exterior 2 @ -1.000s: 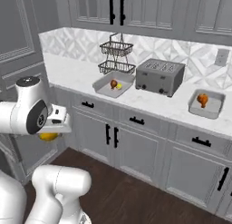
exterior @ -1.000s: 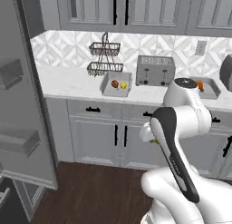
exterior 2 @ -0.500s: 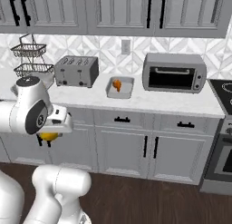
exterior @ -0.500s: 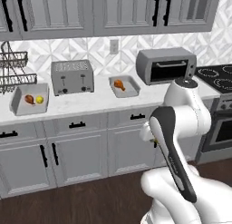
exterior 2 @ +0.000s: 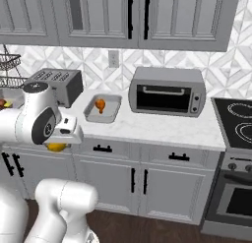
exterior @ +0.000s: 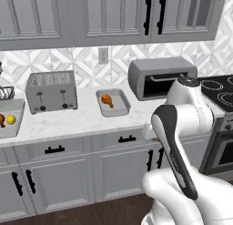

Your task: Place one lemon and one chicken drumstick in each tupperware on the nearby counter, to pack two identical lunches.

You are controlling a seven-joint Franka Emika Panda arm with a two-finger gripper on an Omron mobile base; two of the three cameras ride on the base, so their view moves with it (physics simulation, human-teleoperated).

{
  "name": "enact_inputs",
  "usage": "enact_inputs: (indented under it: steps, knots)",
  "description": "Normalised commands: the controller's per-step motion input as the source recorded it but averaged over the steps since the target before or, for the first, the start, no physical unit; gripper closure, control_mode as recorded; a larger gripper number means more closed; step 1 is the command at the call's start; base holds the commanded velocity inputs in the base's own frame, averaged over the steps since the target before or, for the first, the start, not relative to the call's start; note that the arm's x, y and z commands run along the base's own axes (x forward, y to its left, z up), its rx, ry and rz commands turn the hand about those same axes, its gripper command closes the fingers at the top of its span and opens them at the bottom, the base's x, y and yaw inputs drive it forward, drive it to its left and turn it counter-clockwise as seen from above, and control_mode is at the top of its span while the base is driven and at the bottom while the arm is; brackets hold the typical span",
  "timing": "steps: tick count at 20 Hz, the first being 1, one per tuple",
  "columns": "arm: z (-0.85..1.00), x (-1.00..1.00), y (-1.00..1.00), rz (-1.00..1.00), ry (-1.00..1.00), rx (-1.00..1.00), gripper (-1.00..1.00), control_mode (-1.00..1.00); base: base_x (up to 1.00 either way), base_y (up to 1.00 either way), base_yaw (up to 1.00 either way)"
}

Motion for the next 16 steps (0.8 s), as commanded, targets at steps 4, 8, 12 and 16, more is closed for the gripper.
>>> enact_inputs:
  steps: [4,8,12,16]
  knots:
    - [0.00,0.00,0.00,0.00,0.00,0.00,1.00,1.00,1.00,-0.37,0.12]
    - [0.00,0.00,0.00,0.00,0.00,0.00,1.00,1.00,0.98,-0.09,0.06]
    - [0.00,0.00,0.00,0.00,0.00,0.00,1.00,1.00,0.60,0.15,0.00]
    - [0.00,0.00,0.00,0.00,0.00,0.00,1.00,1.00,0.05,0.01,0.00]
